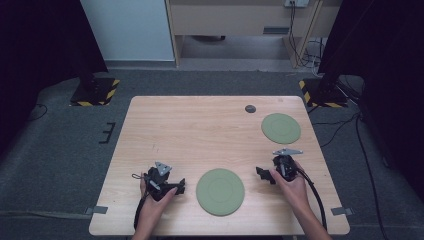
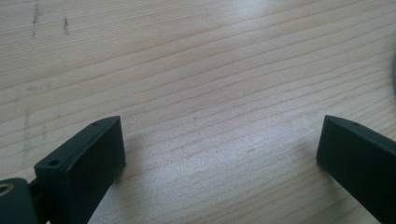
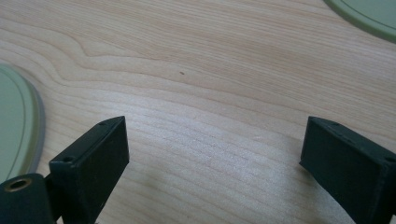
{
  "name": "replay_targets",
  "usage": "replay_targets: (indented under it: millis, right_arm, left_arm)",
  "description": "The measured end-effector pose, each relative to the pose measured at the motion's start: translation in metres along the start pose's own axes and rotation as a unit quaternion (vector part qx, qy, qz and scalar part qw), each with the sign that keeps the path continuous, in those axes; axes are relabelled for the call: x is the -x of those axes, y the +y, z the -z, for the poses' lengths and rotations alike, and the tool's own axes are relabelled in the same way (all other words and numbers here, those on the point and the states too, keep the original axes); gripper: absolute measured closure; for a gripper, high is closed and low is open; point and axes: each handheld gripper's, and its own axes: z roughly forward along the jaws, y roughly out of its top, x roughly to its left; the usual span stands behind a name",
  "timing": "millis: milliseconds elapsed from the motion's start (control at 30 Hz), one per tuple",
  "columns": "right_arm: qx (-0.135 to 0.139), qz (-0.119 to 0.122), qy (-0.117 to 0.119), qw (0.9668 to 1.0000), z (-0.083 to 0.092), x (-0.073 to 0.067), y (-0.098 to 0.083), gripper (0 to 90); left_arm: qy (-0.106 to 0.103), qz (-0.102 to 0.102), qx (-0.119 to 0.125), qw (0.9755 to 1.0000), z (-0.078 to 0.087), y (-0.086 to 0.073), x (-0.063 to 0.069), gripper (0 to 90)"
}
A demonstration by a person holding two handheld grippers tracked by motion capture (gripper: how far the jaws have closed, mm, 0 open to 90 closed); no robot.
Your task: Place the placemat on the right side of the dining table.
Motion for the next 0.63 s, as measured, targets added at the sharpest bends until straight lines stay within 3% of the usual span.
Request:
replay_targets:
  millis: [233, 433, 633]
  right_arm:
    - [0.006, 0.008, -0.021, 0.9997, -0.006, -0.005, -0.003, 5.2]
    - [0.015, 0.033, -0.051, 0.9980, -0.011, -0.013, -0.007, 3.8]
    - [0.009, 0.035, -0.049, 0.9981, -0.011, -0.013, -0.007, 0.3]
  left_arm:
    - [0.000, -0.001, 0.000, 1.0000, 0.000, 0.000, 0.000, 0.6]
    - [-0.001, -0.001, 0.000, 1.0000, 0.000, 0.000, 0.000, 0.6]
    - [-0.003, -0.002, 0.000, 1.0000, 0.000, 0.000, 0.001, 0.6]
